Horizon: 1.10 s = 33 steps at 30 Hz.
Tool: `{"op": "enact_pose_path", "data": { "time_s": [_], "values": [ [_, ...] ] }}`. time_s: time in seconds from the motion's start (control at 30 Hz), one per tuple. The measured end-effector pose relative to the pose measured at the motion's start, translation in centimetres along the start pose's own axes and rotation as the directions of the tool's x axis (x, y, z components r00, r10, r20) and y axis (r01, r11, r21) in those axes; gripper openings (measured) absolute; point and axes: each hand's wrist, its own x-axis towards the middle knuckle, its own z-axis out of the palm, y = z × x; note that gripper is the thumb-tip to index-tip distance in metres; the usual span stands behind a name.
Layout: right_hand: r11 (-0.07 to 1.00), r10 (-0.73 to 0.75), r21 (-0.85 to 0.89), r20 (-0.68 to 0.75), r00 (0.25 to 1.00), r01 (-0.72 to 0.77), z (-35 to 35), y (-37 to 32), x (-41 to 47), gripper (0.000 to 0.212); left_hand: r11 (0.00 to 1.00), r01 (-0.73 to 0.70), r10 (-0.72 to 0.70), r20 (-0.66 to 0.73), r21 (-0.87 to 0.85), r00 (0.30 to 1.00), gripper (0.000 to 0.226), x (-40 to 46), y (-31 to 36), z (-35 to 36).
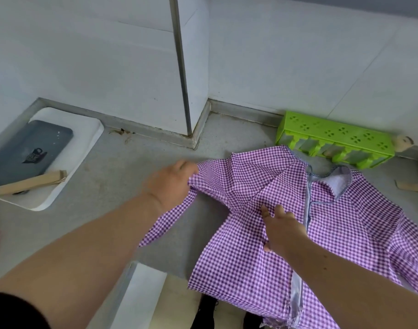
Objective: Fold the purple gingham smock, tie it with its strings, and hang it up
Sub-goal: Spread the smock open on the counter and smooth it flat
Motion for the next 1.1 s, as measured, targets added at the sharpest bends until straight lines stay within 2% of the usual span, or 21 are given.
{"op": "enact_pose_path", "data": {
  "time_s": [0.03,0.07,0.1,0.13,0.17,0.2,0.23,0.3,0.33,0.37,0.4,0.5,0.53,0.6,0.7,0.77,0.83,0.93,1.0,1.03,1.1],
  "values": [
    [1.000,0.000,0.001,0.002,1.000,0.000,0.0,0.0,0.0,0.120,0.999,-0.042,0.043,0.167,-0.009,0.985,0.032,-0.4,0.2,0.7],
    [1.000,-0.002,0.002,-0.003,1.000,0.002,0.0,0.0,0.0,0.121,0.999,-0.022,0.036,0.385,-0.041,0.922,0.029,-0.9,0.6,1.4],
    [1.000,-0.006,0.002,-0.010,1.000,0.006,0.0,0.0,-0.1,0.121,0.992,0.070,0.006,0.602,-0.103,0.799,0.026,-1.4,1.0,2.4],
    [1.000,-0.010,0.003,-0.014,1.000,0.010,0.0,0.0,-0.1,0.121,0.964,0.212,-0.024,0.744,-0.159,0.668,0.025,-1.8,1.4,3.2],
    [1.000,-0.014,0.005,-0.018,1.000,0.014,0.1,0.1,-0.1,0.120,0.914,0.340,-0.042,0.784,-0.220,0.620,0.025,-1.9,1.5,4.2],
    [1.000,-0.016,0.003,-0.021,1.000,0.016,0.1,0.1,-0.1,0.120,0.876,0.401,-0.069,0.751,-0.270,0.657,0.023,-1.8,1.4,4.9],
    [1.000,-0.014,0.001,-0.022,1.000,0.014,0.2,0.2,0.0,0.120,0.868,0.399,-0.113,0.664,-0.296,0.739,0.020,-1.4,1.1,5.5],
    [1.000,-0.012,-0.003,-0.023,1.000,0.012,0.2,0.2,0.0,0.121,0.910,0.365,-0.268,0.392,-0.198,0.880,0.015,-1.1,0.2,6.2],
    [1.000,-0.012,-0.005,-0.019,1.000,0.012,0.2,0.3,0.1,0.121,0.921,0.369,-0.325,0.270,-0.128,0.906,0.022,-1.1,-0.4,6.5],
    [1.000,-0.012,-0.004,-0.015,1.000,0.012,0.2,0.3,0.1,0.122,0.920,0.384,-0.361,0.212,-0.077,0.908,0.038,-1.3,-1.0,6.9],
    [1.000,-0.011,-0.003,-0.013,1.000,0.011,0.3,0.3,0.2,0.122,0.908,0.417,-0.399,0.225,-0.038,0.889,0.057,-1.6,-1.6,7.3],
    [1.000,-0.011,-0.008,-0.010,1.000,0.011,0.2,0.2,0.3,0.121,0.852,0.523,-0.491,0.389,0.028,0.779,0.099,-2.3,-1.9,8.8],
    [1.000,-0.011,-0.010,-0.009,1.000,0.011,0.3,0.2,0.3,0.121,0.842,0.539,-0.506,0.409,0.041,0.760,0.099,-2.3,-1.9,9.4],
    [1.000,-0.013,-0.011,-0.009,1.000,0.013,0.3,0.3,0.4,0.122,0.865,0.498,-0.479,0.413,0.068,0.775,0.078,-2.2,-1.8,9.9],
    [1.000,-0.013,-0.012,0.005,1.000,0.013,0.2,0.4,0.4,0.123,0.958,0.271,-0.281,0.496,0.094,0.821,0.032,-1.9,-1.1,8.9],
    [1.000,-0.006,0.001,0.021,1.000,0.006,0.2,0.4,0.4,0.123,0.969,0.246,-0.211,0.547,0.009,0.810,0.029,-1.5,-0.4,7.3],
    [1.000,-0.006,0.007,0.023,1.000,0.006,0.2,0.4,0.5,0.123,0.920,0.360,-0.219,0.562,-0.153,0.798,0.041,-0.5,-0.4,5.3],
    [1.000,-0.006,0.010,0.028,1.000,0.005,0.1,0.4,0.6,0.124,0.829,0.476,-0.361,0.370,-0.294,0.856,0.034,1.9,-2.9,3.3],
    [1.000,-0.006,0.006,0.028,1.000,0.006,0.1,0.4,0.6,0.124,0.744,0.589,-0.547,0.218,-0.316,0.808,0.029,2.8,-5.1,2.3],
    [1.000,-0.006,0.004,0.027,1.000,0.006,0.1,0.4,0.5,0.124,0.743,0.617,-0.600,0.149,-0.259,0.786,0.035,3.0,-6.0,1.9],
    [1.000,-0.007,0.004,0.025,1.000,0.007,0.1,0.4,0.5,0.123,0.818,0.575,-0.575,-0.005,-0.022,0.818,0.050,2.8,-7.1,1.6]
  ]
}}
